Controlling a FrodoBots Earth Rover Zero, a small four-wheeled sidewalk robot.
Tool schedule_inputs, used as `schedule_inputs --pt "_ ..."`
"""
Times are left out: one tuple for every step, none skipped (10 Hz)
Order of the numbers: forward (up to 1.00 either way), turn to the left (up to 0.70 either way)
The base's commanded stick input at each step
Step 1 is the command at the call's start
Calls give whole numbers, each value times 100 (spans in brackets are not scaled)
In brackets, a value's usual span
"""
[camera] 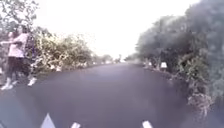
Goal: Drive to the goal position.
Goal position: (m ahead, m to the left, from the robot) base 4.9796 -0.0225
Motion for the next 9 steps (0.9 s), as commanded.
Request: schedule_inputs --pt "85 -34" --pt "85 -34" --pt "85 -33" --pt "85 -29" --pt "85 -26" --pt "85 0" --pt "85 0" --pt "85 0" --pt "85 -3"
